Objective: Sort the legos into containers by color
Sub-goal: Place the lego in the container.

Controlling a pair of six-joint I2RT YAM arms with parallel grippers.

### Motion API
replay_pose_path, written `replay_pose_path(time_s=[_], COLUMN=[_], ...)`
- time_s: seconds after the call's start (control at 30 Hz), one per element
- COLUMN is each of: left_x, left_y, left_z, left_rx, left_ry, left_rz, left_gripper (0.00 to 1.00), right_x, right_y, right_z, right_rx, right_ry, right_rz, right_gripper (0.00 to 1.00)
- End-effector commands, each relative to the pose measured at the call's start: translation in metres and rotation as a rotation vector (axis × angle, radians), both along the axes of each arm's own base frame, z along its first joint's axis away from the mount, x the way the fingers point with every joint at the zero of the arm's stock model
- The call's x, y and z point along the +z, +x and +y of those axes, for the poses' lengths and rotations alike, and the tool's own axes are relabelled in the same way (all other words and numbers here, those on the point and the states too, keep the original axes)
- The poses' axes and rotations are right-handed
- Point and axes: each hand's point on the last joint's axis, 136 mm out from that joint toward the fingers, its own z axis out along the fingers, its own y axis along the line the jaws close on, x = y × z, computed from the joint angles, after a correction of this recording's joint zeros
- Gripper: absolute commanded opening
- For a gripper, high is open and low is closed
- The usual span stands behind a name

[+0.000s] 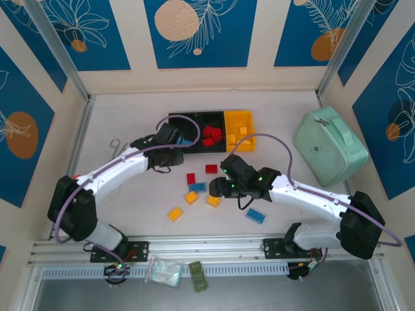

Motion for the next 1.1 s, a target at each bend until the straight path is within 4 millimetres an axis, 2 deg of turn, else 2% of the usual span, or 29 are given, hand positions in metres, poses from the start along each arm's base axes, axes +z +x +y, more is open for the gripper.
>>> replay_pose_path(time_s=[0.0, 0.37, 0.5, 0.73, 0.8, 0.97, 1.07], left_x=[0.003, -0.018, -0.021, -0.032, -0.034, -0.033, -0.027], left_y=[0.017, 0.082, 0.098, 0.115, 0.117, 0.119, 0.12], left_z=[-0.012, -0.031, -0.033, -0.036, -0.037, -0.038, -0.037], left_rx=[-0.055, -0.058, -0.067, -0.059, -0.059, -0.056, -0.059], left_ry=[-0.025, -0.055, -0.035, -0.031, -0.032, -0.029, -0.025], left_rz=[0.029, 0.091, 0.096, 0.119, 0.123, 0.123, 0.108], left_gripper=[0.15, 0.16, 0.17, 0.2, 0.23, 0.42, 0.47], right_x=[0.013, 0.008, 0.006, 0.005, 0.006, 0.007, 0.006], right_y=[0.005, 0.001, 0.0, 0.0, 0.001, 0.001, 0.001], right_z=[0.008, -0.006, -0.012, -0.016, -0.016, -0.017, -0.018], right_rx=[0.003, -0.041, -0.059, -0.071, -0.074, -0.073, -0.076], right_ry=[0.039, 0.025, 0.021, 0.019, 0.019, 0.019, 0.017], right_rz=[-0.013, -0.001, 0.002, 0.003, 0.004, 0.003, 0.001], right_gripper=[0.57, 0.56, 0.56, 0.56, 0.56, 0.56, 0.56])
